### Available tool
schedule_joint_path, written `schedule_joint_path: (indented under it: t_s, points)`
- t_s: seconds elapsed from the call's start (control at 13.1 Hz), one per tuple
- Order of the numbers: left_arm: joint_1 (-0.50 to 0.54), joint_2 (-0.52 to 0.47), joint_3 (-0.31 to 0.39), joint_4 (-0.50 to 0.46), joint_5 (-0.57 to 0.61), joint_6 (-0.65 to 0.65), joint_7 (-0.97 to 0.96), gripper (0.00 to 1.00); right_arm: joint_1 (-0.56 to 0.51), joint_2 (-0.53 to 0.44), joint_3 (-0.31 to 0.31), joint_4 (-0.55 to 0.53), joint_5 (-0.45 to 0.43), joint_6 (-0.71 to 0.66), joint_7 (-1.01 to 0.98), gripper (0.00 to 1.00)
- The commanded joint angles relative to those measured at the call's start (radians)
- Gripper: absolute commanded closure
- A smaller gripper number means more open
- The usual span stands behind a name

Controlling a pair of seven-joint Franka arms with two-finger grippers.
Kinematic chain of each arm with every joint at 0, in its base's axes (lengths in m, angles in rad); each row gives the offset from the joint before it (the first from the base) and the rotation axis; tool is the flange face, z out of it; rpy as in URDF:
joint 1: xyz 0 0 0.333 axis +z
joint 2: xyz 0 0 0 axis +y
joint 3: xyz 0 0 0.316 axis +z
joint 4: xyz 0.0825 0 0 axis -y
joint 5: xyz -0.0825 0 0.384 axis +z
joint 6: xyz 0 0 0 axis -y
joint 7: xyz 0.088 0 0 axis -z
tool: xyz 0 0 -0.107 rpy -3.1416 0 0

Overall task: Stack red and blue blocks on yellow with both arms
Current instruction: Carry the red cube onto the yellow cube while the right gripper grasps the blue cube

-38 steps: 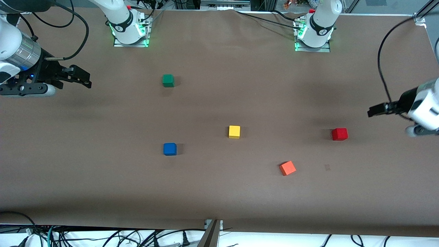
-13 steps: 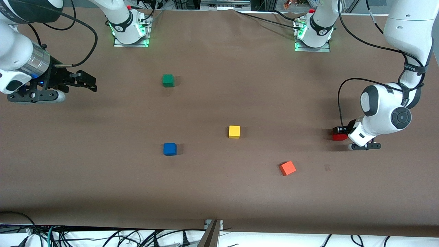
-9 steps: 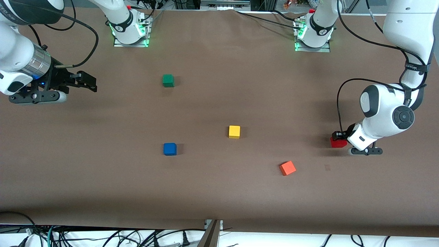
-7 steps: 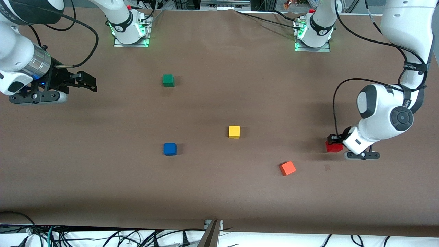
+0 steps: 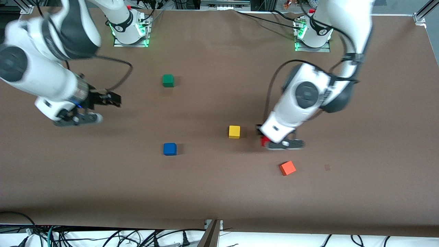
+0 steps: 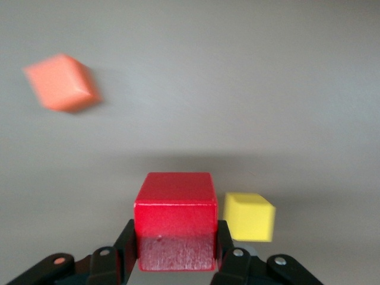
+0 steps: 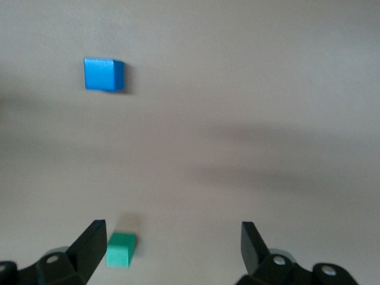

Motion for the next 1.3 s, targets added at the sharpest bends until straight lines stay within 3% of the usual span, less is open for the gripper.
schedule_joint_path:
  t_s: [0.0, 0.31, 0.92, 0.99, 1.07, 1.22]
  points:
    - [-0.087, 0.124, 0.028, 0.136, 0.004, -0.019, -0.053, 1.0, 0.007, 0.119, -0.002, 0.024, 0.077, 0.132, 0.005, 0.0]
    - [-0.147, 0.161, 0.027, 0.133, 0.041, -0.016, -0.044, 1.0, 0.056, 0.334, -0.002, 0.085, 0.102, 0.405, 0.091, 0.01]
    - [-0.161, 0.197, 0.028, 0.133, 0.046, -0.014, -0.045, 1.0, 0.136, 0.455, -0.002, 0.099, 0.099, 0.551, 0.223, 0.01]
    - [-0.154, 0.195, 0.028, 0.136, 0.043, -0.014, -0.051, 0.64, 0.142, 0.47, -0.002, 0.105, 0.101, 0.575, 0.226, 0.01]
    - [-0.15, 0.193, 0.03, 0.146, 0.038, -0.014, -0.057, 0.01, 0.148, 0.483, -0.002, 0.105, 0.101, 0.597, 0.246, 0.01]
    - [-0.13, 0.183, 0.032, 0.211, 0.029, -0.034, -0.064, 0.0, 0.157, 0.492, -0.002, 0.107, 0.101, 0.615, 0.263, 0.01]
